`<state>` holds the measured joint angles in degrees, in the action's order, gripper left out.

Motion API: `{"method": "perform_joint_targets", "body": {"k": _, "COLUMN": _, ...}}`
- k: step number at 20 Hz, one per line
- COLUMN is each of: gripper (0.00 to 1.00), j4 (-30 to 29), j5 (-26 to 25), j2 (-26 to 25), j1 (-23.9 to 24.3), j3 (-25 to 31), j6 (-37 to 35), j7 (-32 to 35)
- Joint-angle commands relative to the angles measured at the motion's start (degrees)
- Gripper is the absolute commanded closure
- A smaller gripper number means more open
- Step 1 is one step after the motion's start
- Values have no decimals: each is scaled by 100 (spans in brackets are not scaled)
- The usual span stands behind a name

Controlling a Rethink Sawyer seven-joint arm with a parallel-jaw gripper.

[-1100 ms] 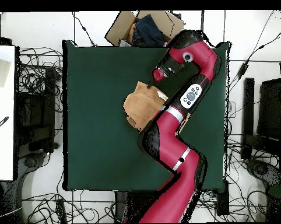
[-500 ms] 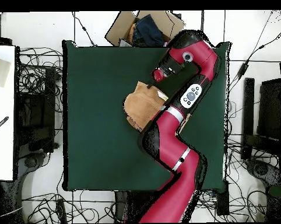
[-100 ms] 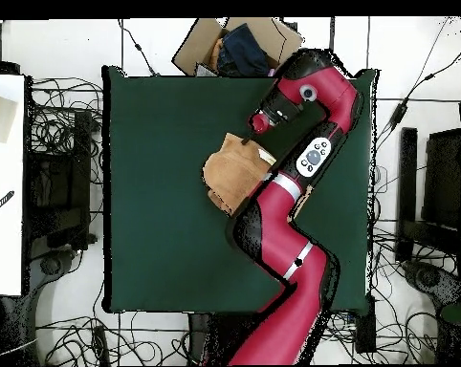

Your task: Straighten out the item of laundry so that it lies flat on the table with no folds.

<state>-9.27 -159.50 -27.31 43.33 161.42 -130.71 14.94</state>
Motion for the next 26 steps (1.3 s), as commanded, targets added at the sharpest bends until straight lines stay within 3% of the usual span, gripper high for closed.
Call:
{"method": "perform_joint_targets", "body": {"k": 1, "gripper": 100, "j4": 582, "j5": -655, "j2": -154, "j1": 33, "j3": -332, "j6": 1568, "j7": -1282}}
{"method": "perform_joint_targets", "body": {"k": 9, "gripper": 100, "j4": 528, "j5": -661, "j2": -52, "j1": -34, "j3": -470, "j6": 1671, "j7": -974}}
{"method": "perform_joint_targets", "body": {"k": 26, "gripper": 100, "j4": 482, "j5": -411, "j2": 200, "j1": -175, "j3": -716, "j6": 1440, "j7": 354}}
